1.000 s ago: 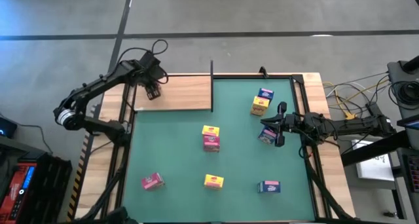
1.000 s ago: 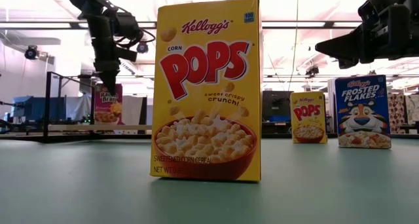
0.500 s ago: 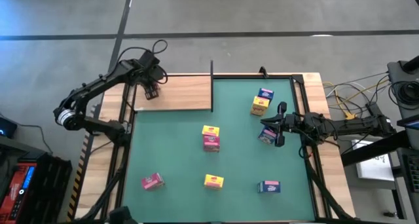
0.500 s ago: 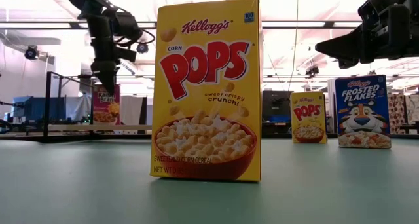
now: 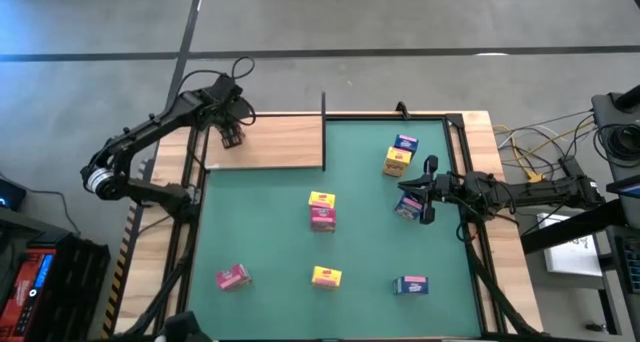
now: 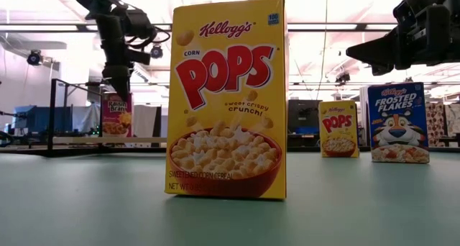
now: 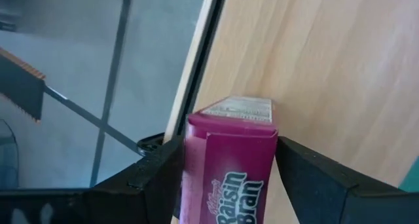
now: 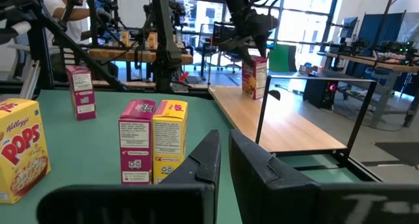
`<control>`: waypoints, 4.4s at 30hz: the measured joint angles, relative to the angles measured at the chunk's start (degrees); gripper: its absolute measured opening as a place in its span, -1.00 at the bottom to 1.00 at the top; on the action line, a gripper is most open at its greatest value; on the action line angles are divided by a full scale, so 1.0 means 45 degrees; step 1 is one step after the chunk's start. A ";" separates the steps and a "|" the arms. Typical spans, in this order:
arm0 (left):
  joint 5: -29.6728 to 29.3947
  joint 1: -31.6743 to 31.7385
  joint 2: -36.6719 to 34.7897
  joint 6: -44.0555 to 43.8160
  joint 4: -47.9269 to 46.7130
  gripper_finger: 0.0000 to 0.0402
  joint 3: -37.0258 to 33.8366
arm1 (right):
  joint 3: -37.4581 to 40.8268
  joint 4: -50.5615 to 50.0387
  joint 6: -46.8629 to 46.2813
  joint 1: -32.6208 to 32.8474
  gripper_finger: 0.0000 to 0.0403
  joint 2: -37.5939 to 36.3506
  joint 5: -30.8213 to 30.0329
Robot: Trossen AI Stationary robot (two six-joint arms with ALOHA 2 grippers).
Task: Stack cereal on shelf
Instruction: Put the top pink cereal box on the shelf, then put the bottom pink cereal box on the shelf aligned with the pink cereal box
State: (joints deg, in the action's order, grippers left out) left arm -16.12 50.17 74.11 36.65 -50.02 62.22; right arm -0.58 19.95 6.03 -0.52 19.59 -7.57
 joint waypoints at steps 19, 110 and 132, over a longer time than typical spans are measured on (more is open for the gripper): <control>-0.0289 -0.0023 -0.0902 0.0085 0.0432 0.11 0.0000 | 0.0002 0.0000 0.0002 0.0000 -0.89 -0.0002 0.0004; 0.2685 -1.6668 -0.0461 -2.1654 -0.5655 0.11 -0.0029 | 0.0001 0.0001 0.0002 0.0001 -0.89 -0.0005 0.0001; 0.1368 -1.9530 0.0158 -2.4488 -0.2704 0.59 0.0000 | 0.0005 0.0000 0.0002 -0.0002 -0.89 -0.0005 0.0003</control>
State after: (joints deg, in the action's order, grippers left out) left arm -9.96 -37.71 74.82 -73.54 -62.19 62.22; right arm -0.56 19.95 6.04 -0.53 19.57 -7.56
